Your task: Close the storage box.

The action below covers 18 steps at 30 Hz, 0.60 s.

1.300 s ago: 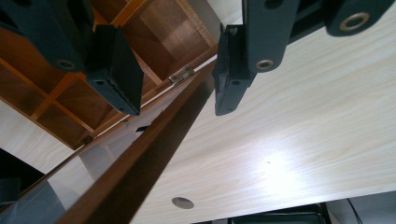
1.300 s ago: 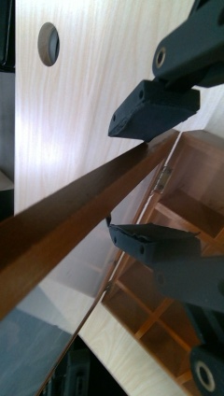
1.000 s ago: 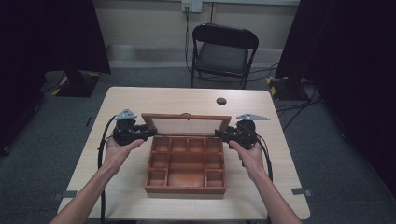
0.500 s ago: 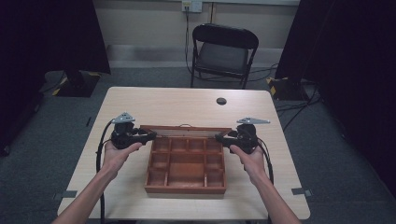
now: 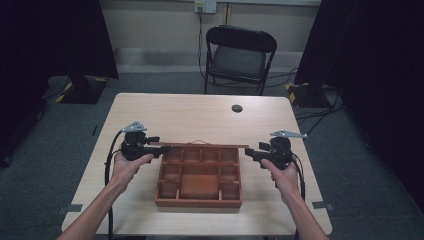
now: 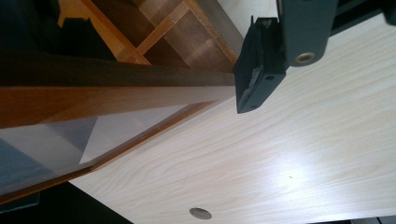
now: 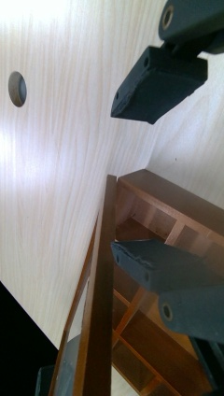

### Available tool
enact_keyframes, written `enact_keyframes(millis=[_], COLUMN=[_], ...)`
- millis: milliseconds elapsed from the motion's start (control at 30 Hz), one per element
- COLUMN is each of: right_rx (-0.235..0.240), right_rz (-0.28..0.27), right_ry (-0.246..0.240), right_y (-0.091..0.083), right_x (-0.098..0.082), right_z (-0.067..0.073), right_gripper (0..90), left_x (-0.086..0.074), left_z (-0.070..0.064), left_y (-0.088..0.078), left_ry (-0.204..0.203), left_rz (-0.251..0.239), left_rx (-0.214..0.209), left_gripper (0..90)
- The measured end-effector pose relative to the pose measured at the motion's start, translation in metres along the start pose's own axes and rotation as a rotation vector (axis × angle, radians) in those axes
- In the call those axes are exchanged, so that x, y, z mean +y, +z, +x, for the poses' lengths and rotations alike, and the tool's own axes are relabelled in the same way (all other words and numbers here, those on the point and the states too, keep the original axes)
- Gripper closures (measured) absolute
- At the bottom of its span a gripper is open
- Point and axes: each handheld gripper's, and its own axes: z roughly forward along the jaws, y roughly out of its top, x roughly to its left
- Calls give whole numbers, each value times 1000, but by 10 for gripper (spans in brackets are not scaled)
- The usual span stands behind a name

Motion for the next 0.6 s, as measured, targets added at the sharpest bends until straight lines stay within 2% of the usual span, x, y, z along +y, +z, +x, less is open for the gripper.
enact_keyframes(millis=[67,133,200,233,267,433,467,500,533,600], right_rx=[3,30,38,38,59,72,80,113,115,116], right_rz=[4,7,0,0,-3,-14,-19,-15,-10,-11], right_ry=[10,50,41,41,31,5,12,37,31,20], right_y=[-5,-5,-6,-6,-7,-8,-7,-7,-6,-6], right_x=[0,3,8,8,13,23,24,25,26,27], right_z=[-3,-5,-3,-3,1,8,9,8,10,12], right_gripper=[324,324,324,324,324,327,286,262,282,294], left_x=[1,2,3,3,3,2,1,1,1,1], left_z=[-2,-5,-8,-8,-10,-11,-12,-13,-13,-14], left_y=[0,0,0,0,0,0,0,-1,-1,-2], left_ry=[-3,-2,7,7,13,17,13,14,24,16], left_rz=[-14,-27,-24,-24,-14,11,6,5,7,-1], left_rx=[-6,-11,-21,-21,-20,-11,-15,-14,-9,-12], left_gripper=[312,300,282,273,262,210,210,209,204,201])
